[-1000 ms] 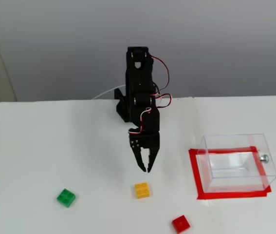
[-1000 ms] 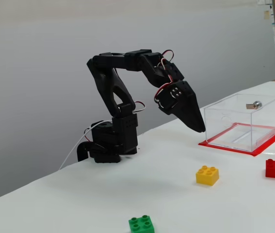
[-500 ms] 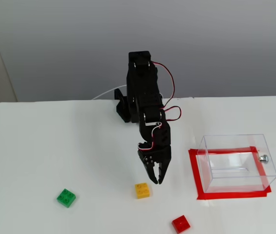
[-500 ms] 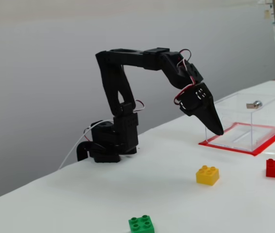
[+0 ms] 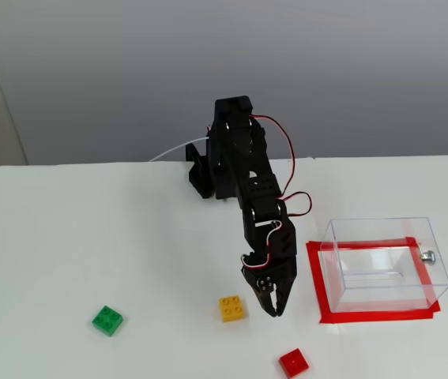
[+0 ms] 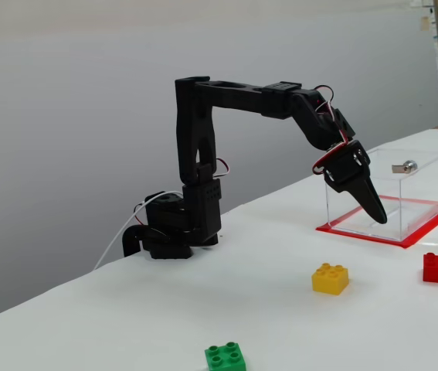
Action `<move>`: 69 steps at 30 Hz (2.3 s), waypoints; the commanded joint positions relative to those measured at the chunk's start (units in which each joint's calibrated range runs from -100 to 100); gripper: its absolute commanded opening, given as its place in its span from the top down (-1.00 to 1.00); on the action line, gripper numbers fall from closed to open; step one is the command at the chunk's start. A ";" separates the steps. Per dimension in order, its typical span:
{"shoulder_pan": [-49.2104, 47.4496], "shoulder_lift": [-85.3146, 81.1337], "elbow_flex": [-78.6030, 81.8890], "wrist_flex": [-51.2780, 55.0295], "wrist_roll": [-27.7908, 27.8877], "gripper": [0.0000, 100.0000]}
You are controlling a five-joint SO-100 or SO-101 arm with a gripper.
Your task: Pick the red lego brick and place it into the transparent box
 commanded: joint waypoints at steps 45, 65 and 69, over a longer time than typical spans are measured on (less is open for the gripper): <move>-2.94 14.10 -11.41 -9.72 0.11 0.35; -6.94 16.48 -13.94 -9.72 0.11 0.20; -6.94 18.77 -15.93 -9.72 0.11 0.20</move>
